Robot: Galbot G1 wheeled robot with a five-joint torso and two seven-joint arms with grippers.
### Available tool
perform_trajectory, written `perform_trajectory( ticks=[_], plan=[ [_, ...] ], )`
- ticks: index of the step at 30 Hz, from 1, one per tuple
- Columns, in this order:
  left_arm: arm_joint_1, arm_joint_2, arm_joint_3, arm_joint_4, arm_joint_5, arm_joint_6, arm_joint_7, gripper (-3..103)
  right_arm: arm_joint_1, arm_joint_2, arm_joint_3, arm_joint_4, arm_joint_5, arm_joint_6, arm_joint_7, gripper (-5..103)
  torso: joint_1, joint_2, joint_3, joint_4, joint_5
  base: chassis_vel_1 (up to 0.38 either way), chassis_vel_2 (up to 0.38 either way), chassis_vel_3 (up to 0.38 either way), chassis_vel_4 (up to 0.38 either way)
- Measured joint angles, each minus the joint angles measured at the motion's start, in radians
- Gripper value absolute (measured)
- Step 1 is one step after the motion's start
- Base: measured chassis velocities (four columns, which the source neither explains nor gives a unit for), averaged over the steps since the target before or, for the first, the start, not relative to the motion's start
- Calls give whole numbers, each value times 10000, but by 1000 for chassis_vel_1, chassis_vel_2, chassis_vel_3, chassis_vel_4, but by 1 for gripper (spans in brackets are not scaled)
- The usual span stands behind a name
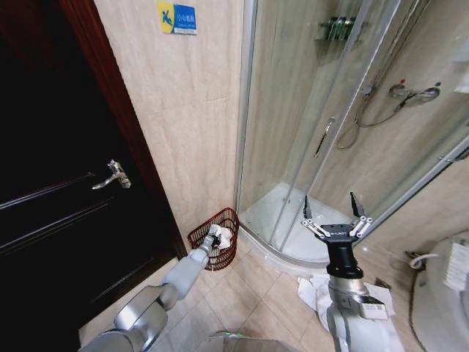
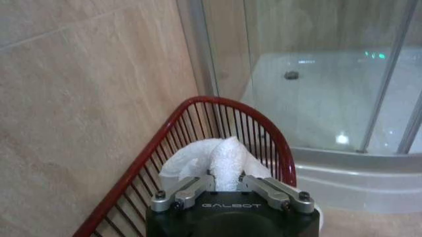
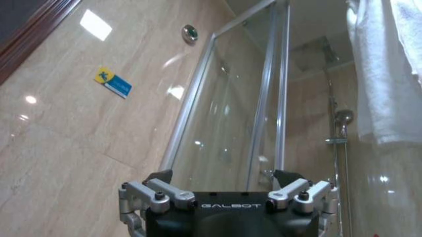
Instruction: Discard the used towel into the hamper.
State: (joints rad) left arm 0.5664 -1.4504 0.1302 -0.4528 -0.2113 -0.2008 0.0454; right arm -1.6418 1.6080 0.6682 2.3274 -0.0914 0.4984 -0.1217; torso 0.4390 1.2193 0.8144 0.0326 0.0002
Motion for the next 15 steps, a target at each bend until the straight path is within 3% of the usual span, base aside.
perform_trajectory(
  ticks=[8, 15],
  plan=[
    [-232, -443, 5, 393, 244, 293, -414, 6, -25, 0, -4, -149, 27, 46, 6, 100, 0, -1, 0, -1, 0, 0, 0, 0, 0],
    [-587, -749, -3, 264, -690, 268, -1003, 6, -47, 0, 15, -195, 56, 143, 19, 100, 0, -1, 0, -1, -2, 0, 0, 0, 0]
  ],
)
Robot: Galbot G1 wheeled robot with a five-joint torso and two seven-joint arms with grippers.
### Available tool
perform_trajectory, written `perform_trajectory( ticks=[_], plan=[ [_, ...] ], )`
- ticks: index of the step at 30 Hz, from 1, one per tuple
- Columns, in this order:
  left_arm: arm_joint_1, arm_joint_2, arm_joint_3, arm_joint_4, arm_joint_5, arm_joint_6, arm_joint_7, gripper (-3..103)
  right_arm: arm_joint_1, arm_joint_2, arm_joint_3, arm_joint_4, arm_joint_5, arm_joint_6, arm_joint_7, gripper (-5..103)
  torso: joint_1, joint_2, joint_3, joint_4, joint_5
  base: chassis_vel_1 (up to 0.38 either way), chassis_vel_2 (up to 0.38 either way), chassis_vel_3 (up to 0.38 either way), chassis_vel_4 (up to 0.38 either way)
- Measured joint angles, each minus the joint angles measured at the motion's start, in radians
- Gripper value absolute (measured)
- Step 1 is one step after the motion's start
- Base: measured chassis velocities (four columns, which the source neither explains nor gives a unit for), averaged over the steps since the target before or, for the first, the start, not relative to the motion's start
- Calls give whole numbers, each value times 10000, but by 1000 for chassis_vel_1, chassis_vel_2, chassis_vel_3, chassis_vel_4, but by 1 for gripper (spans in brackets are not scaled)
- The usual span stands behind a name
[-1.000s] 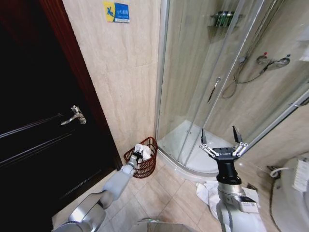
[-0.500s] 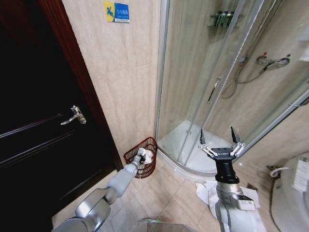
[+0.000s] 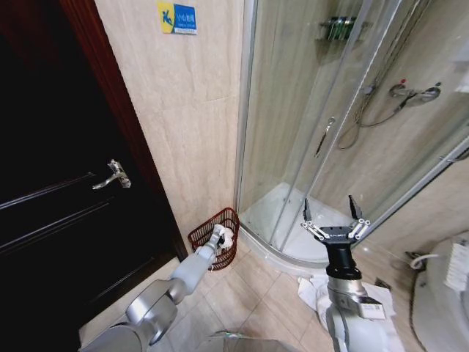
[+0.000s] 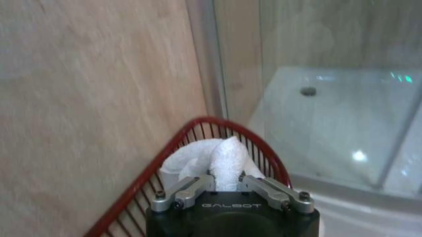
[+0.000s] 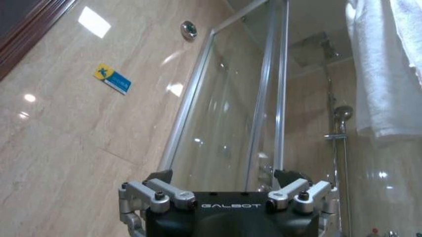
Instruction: Discard the used towel into the hamper.
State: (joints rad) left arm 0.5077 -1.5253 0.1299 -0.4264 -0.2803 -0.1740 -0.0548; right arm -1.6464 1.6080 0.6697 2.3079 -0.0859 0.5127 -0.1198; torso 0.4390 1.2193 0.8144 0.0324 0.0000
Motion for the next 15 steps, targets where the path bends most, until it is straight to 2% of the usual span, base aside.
perform_trajectory(
  ticks=[8, 10, 13, 15],
  plan=[
    [-129, 31, -134, -6, -367, 34, -92, 3, -110, 0, 43, 15, 72, 86, 13, 100, 0, 0, 0, -1, -1, 0, 0, 0, 0],
    [15, 197, -233, -46, -260, 102, -90, 14, -179, 0, 47, 67, 78, 107, 14, 100, 0, 0, 0, 1, 0, 0, 0, 0, 0],
    [108, 293, -309, -94, -160, 117, -83, 20, -209, 0, 48, 109, 80, 113, 13, 100, 0, 0, 0, 2, -1, 0, 0, 0, 0],
    [229, 410, -363, -186, -88, 113, -60, 30, -246, 0, 40, 149, 81, 120, 13, 100, 0, 0, -1, 2, -1, 0, 0, 0, 0]
  ],
)
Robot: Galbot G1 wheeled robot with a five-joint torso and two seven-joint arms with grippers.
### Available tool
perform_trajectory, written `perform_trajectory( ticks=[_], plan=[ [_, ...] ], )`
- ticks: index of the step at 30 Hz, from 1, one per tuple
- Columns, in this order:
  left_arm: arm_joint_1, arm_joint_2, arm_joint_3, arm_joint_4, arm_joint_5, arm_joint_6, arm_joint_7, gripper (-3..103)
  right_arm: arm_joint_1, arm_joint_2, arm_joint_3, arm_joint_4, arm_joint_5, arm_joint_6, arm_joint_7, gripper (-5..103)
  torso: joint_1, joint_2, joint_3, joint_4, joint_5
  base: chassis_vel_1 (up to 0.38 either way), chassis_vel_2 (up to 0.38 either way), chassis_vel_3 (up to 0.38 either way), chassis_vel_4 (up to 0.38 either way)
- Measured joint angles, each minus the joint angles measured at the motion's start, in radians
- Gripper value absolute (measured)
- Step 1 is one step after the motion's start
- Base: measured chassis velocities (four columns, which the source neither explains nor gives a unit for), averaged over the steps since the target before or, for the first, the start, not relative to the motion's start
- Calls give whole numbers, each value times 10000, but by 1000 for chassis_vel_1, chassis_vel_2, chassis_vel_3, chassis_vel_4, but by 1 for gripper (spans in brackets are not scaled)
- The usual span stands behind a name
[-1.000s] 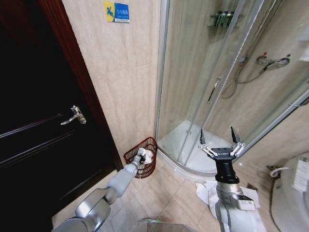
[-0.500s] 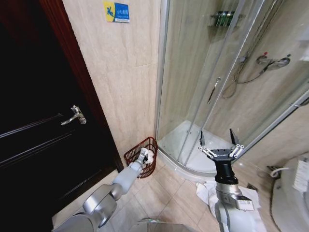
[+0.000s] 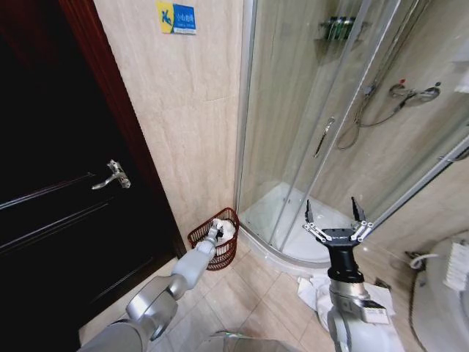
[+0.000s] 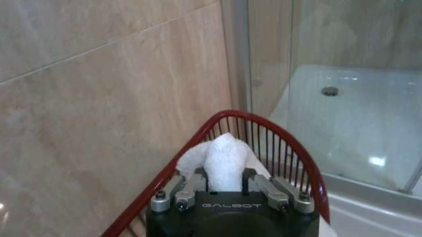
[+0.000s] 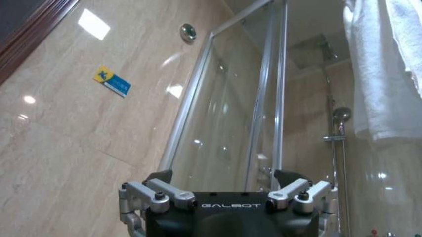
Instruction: Discard the used towel into the hamper.
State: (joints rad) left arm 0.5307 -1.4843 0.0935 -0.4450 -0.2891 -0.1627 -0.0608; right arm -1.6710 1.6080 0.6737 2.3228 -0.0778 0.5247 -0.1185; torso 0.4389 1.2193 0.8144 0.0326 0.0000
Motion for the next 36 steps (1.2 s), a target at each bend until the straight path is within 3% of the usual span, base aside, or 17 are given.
perform_trajectory(
  ticks=[4, 7, 10, 12, 13, 15, 18, 23, 25, 26, 29, 32, 34, 36],
  plan=[
    [201, 140, -69, -167, 226, -93, 153, 47, -120, 0, -3, 2, -7, 101, 0, 100, 0, 0, 0, 0, 0, 0, 0, 0, 0],
    [275, 161, -97, -195, 315, -158, 180, 53, -217, 0, -12, 2, -11, 143, -2, 100, 0, 0, 0, 0, 0, 0, 0, 0, 0],
    [459, 216, -209, -344, 479, -331, 220, 68, -329, 0, -21, 70, -19, 182, -4, 100, 0, 0, 0, -2, -2, 0, 0, 0, 0],
    [503, 255, -224, -412, 514, -398, 260, 68, -338, 0, -21, 85, -20, 182, -4, 100, 0, 0, 0, -2, -2, 0, 0, 0, 0],
    [643, 388, -269, -624, 618, -618, 405, 80, -346, 0, -20, 119, -24, 182, -5, 100, 0, 0, 0, -2, -1, 0, 0, 0, 0],
    [756, 492, -310, -794, 722, -776, 504, 80, -345, 0, -18, 140, -24, 176, -4, 100, 0, 0, 0, -3, -1, 0, 0, 0, 0],
    [1463, 1178, -498, -2045, 830, -1306, 1048, 95, -190, 0, 12, 157, -20, 23, 37, 100, 0, 0, 0, -2, 0, 0, 0, 0, 0],
    [2436, 1921, -725, -3654, 668, -1256, 1788, 100, -75, 0, 79, 92, -20, -179, 83, 100, 0, 0, -1, 0, 2, 0, 0, 0, 0],
    [3381, 2515, -948, -5082, 43, -879, 2211, 100, -8, 0, 83, 90, 13, -453, 219, 100, 0, 0, 0, 0, -3, 0, 0, 0, 0],
    [3381, 2515, -948, -5082, 43, -879, 2211, 100, -8, 0, 83, 90, 13, -453, 219, 100, 0, 0, 0, 0, -3, 0, 0, 0, 0],
    [4591, 3085, -1676, -6747, -493, -622, 2454, 100, 49, 0, 84, 178, 137, -755, 243, 100, 0, 0, -1, 0, -3, 0, 0, 0, 0],
    [5269, 3370, -2047, -7642, -773, -416, 2434, 100, 4, 0, 86, 263, 261, -882, 250, 100, 0, 1, -1, 0, 0, 0, 0, 0, 0],
    [6507, 3623, -2782, -9308, -1007, 195, 1928, 100, -7, 0, 158, 438, 529, -1101, 255, 100, 0, 0, -1, -1, -5, 0, 0, 0, 0],
    [6811, 3636, -3019, -9753, -1064, 455, 1746, 100, 2, 0, 181, 470, 608, -1164, 259, 100, -1, 1, -1, 0, -5, 0, 0, 0, 0]
  ],
)
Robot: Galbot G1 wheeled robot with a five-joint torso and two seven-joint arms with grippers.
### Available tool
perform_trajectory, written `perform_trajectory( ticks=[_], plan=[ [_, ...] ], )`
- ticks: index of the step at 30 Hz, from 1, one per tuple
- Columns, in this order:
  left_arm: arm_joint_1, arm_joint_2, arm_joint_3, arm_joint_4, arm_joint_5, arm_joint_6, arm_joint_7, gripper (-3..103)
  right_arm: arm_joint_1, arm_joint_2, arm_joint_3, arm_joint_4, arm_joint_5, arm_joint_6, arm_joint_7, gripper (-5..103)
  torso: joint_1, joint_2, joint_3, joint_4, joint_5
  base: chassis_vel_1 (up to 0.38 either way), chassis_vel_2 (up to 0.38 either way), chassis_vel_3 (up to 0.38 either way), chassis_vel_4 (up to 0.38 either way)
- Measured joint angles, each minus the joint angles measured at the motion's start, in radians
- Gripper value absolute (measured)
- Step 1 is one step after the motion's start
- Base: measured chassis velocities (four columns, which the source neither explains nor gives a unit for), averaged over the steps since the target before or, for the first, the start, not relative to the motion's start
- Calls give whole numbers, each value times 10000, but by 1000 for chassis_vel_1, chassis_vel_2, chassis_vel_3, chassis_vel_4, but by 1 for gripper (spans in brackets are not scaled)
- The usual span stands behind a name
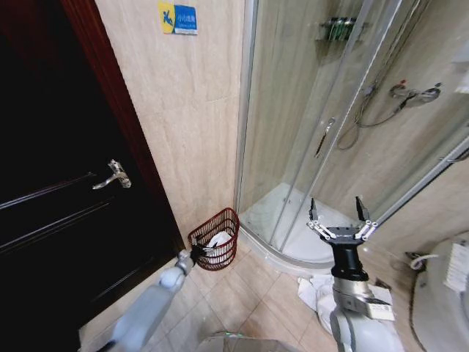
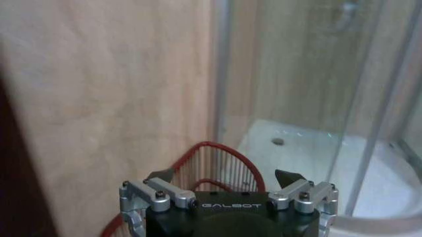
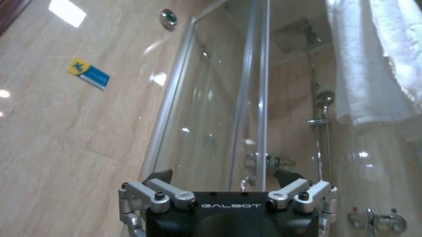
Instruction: Discard the used towel into the hamper.
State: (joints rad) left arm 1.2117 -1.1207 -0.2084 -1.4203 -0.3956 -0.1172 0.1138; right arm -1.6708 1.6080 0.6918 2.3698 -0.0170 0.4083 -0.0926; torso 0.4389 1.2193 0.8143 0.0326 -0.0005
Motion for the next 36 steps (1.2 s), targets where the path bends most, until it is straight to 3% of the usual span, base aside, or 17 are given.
perform_trajectory(
  ticks=[1, 3, 4, 6, 8, 11, 15, 18, 20, 28, 36],
  plan=[
    [612, -49, -557, -936, -180, 456, -383, 100, 43, 1, 58, 57, 199, -173, 24, 100, -1, 0, -1, 0, 5, 0, 0, 0, 0],
    [1332, -304, -1256, -2053, -285, 684, -811, 100, 154, -17, 234, 18, 645, -403, 25, 100, -1, 0, 0, 1, 1, 0, 0, 0, 0],
    [1332, -304, -1256, -2053, -285, 684, -811, 100, 154, -17, 234, 18, 645, -403, 25, 100, -1, 0, 0, 1, 1, 0, 0, 0, 0],
    [2303, -755, -2127, -3688, 47, 924, -1071, 100, 375, -319, 572, -162, 1288, -820, 236, 100, 0, -1, -1, -2, 10, 0, 0, 0, 0],
    [2515, -851, -2269, -4004, 153, 941, -1095, 100, 419, -366, 648, -163, 1435, -922, 268, 100, 0, -1, 0, -1, 11, 0, 0, 0, 0],
    [3961, -1382, -3241, -5762, 677, 1125, -1143, 100, 469, -533, 742, 105, 1908, -1369, 332, 100, 0, -1, 0, -1, 8, 0, 0, 0, 0],
    [4901, -1832, -3951, -7040, 974, 1322, -1087, 100, 466, -466, 447, 327, 1874, -1559, 253, 100, -1, -1, 0, 0, 6, 0, 0, 0, 0],
    [5136, -2029, -4136, -7639, 1011, 1423, -1056, 100, 505, -440, 355, 402, 1803, -1616, 216, 100, -1, -1, 0, 0, 5, 0, 0, 0, 0],
    [5389, -2399, -4331, -8742, 1115, 1848, -880, 100, 526, -453, 315, 539, 1753, -1719, 153, 100, 0, -1, 0, -1, 6, 0, 0, 0, 0],
    [5732, -3171, -4076, -10549, 1361, 2591, -558, 100, 386, -538, 509, 456, 1942, -1712, 137, 100, 1, -1, 1, -1, 8, 0, 0, 0, 0],
    [6110, -3983, -3508, -10915, 2020, 2161, -569, 100, 383, -556, 392, 646, 1993, -1764, 122, 100, 1, -1, 1, -1, 8, 0, 0, 0, 0]
  ],
)
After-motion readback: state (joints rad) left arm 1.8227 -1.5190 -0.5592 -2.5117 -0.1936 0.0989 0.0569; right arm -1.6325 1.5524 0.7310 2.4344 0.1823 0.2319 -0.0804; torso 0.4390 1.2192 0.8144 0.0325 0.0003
